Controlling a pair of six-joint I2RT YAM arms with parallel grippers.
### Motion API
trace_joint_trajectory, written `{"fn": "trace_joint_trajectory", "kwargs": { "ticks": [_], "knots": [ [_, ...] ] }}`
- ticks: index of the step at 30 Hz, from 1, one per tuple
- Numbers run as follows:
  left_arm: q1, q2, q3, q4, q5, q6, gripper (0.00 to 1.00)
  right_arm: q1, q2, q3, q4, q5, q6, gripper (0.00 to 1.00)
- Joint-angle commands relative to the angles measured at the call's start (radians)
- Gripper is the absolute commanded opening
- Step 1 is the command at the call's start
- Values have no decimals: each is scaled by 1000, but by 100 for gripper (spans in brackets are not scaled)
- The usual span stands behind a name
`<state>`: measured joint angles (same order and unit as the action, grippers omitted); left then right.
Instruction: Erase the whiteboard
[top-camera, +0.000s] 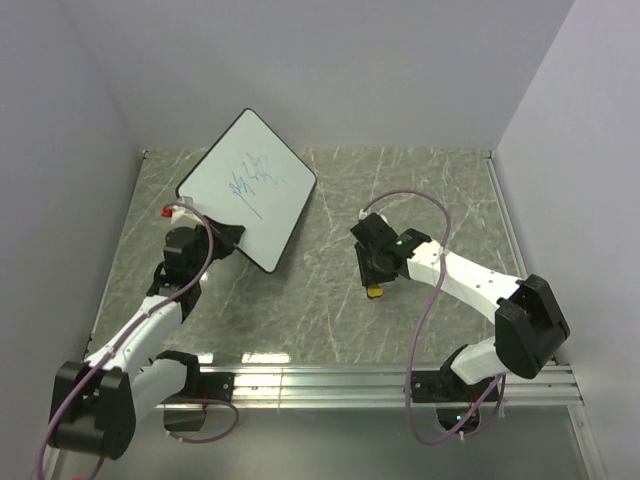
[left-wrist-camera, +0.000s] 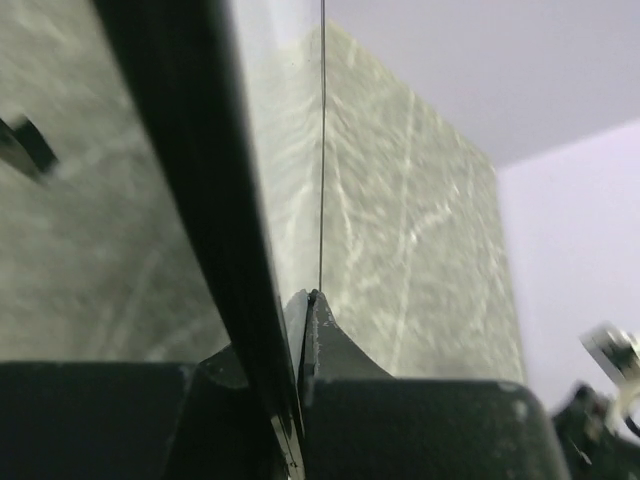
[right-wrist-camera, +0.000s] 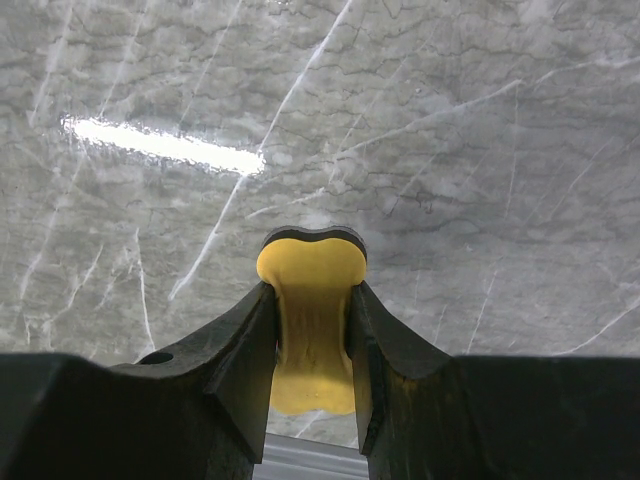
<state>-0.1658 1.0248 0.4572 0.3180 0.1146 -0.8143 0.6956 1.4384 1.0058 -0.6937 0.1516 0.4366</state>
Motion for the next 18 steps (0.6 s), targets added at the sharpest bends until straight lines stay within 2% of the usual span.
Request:
{"fn": "trace_joint_trajectory", "kwargs": {
  "ticks": [1, 5, 8, 10, 14, 18],
  "knots": [
    [-81, -26, -52, -381, 115, 24, 0, -7, -21, 17, 29, 5, 25, 0],
    [-136, -84, 17, -483, 51, 59, 0, -5, -27, 30, 29, 3, 31, 0],
    [-139, -156, 136, -594, -91, 105, 0, -5, -35, 46, 26, 6, 33, 0],
    [-129, -175, 247, -626, -119, 174, 0, -7, -36, 62, 16, 11, 31, 0],
    [-52, -144, 443, -723, -194, 288, 0, -4, -50, 96, -13, 19, 25, 0],
    [67, -181, 526, -775, -216, 334, 0, -5, -85, 94, -33, 26, 24, 0]
  ]
}}
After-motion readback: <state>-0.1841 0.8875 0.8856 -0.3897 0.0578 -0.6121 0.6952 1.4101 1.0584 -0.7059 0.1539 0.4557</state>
